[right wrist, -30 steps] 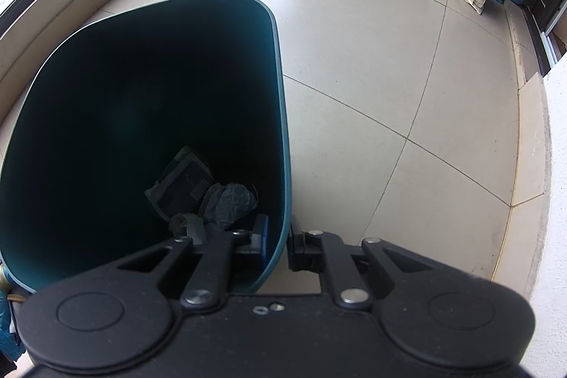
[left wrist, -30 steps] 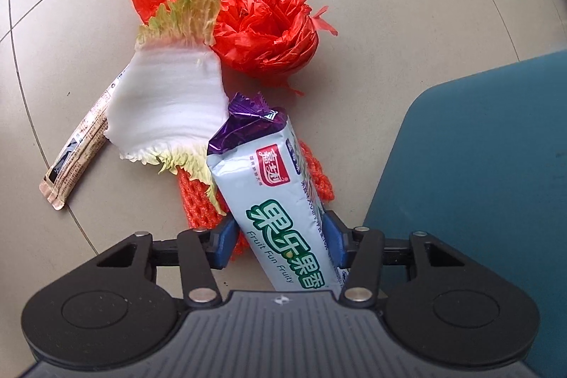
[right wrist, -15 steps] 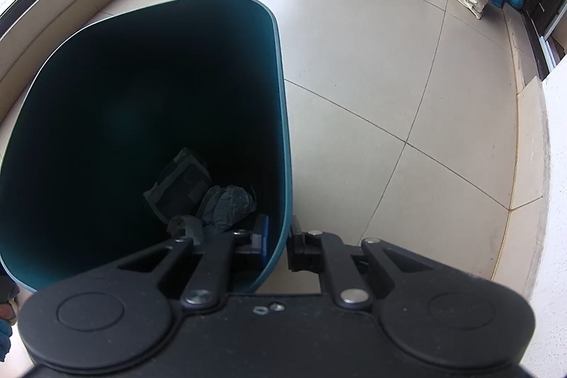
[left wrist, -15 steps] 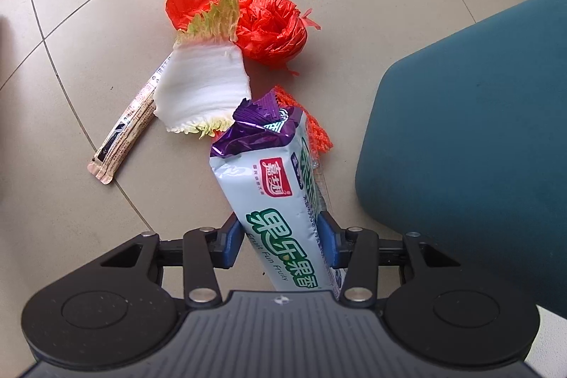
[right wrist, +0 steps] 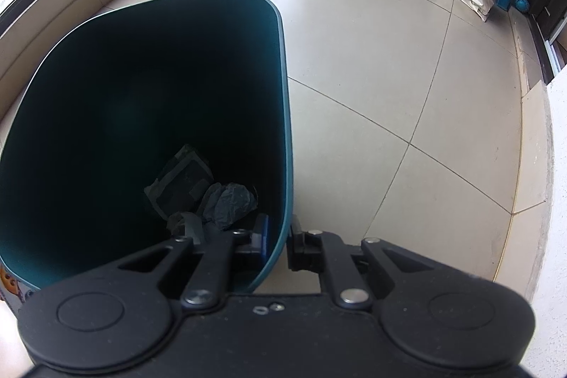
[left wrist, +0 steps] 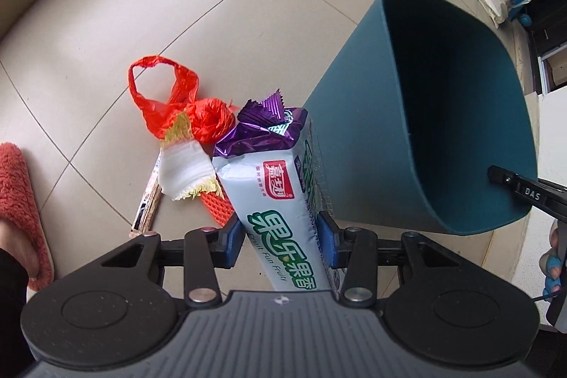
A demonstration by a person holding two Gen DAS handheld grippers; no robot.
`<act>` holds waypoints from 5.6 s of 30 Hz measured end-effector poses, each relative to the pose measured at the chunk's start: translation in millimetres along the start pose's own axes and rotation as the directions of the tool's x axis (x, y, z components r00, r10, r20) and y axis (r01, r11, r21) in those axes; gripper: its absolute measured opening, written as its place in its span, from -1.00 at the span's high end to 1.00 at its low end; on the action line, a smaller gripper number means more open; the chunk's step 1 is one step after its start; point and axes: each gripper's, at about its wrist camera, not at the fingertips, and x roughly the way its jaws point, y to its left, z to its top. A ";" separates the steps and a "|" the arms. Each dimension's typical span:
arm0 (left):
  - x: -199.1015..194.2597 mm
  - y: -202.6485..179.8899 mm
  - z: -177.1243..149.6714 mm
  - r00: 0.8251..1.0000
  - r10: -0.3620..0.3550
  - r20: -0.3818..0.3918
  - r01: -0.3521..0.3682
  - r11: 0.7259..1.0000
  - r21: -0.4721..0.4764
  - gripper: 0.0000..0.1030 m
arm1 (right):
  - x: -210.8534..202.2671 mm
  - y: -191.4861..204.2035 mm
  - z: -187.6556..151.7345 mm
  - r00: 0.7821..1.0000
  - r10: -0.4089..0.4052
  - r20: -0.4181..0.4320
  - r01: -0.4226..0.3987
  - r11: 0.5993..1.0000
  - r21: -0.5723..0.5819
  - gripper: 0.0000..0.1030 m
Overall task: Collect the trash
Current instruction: 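Carry the biscuit pack with the left tool into the bin and release, then move the left tool back to the pile and grasp the white cabbage leaf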
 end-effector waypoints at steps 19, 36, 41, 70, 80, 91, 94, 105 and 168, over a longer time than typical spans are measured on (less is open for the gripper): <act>-118.7 -109.7 64.8 0.966 -0.088 0.243 0.020 0.963 0.267 0.17 | 1.4 -4.7 1.1 1.000 0.003 0.000 -0.003 1.000 -0.005 0.81; 61.9 -169.4 83.4 0.990 0.120 0.070 -0.137 0.924 0.358 0.17 | 1.4 -8.5 -3.9 1.000 0.020 0.006 -0.020 1.000 -0.012 0.80; 96.4 -170.8 79.8 0.986 0.164 0.025 -0.162 0.916 0.367 0.17 | 1.9 -6.7 -2.5 1.000 0.014 0.004 -0.014 1.000 -0.013 0.80; 55.7 -156.2 55.0 0.998 0.010 0.067 -0.038 0.901 0.432 -0.16 | 1.3 -4.0 -2.8 1.000 0.017 0.004 -0.017 1.000 -0.012 0.79; -19.8 -122.4 54.6 0.978 -0.069 0.196 -0.016 0.916 0.402 -0.24 | 2.5 -4.7 -3.1 1.000 0.018 0.001 -0.018 1.000 -0.009 0.79; -60.4 -54.0 42.6 0.941 -0.017 0.337 -0.102 0.938 0.332 -0.46 | 3.1 -6.8 -3.1 1.000 0.020 -0.002 -0.020 1.000 -0.007 0.79; -56.4 -34.4 39.5 0.944 0.012 0.328 -0.119 0.944 0.307 -0.46 | 2.6 -7.7 -2.3 1.000 0.021 -0.004 -0.021 1.000 -0.006 0.78; 17.6 13.8 21.8 0.968 0.087 0.237 -0.157 0.944 0.292 -0.46 | 2.0 -6.6 -0.6 1.000 0.016 -0.006 -0.016 1.000 -0.004 0.79; 180.0 126.1 12.1 0.977 0.214 0.007 -0.213 0.972 0.095 0.84 | 23.9 5.5 3.8 0.998 -0.035 -0.054 0.034 0.999 -0.032 0.78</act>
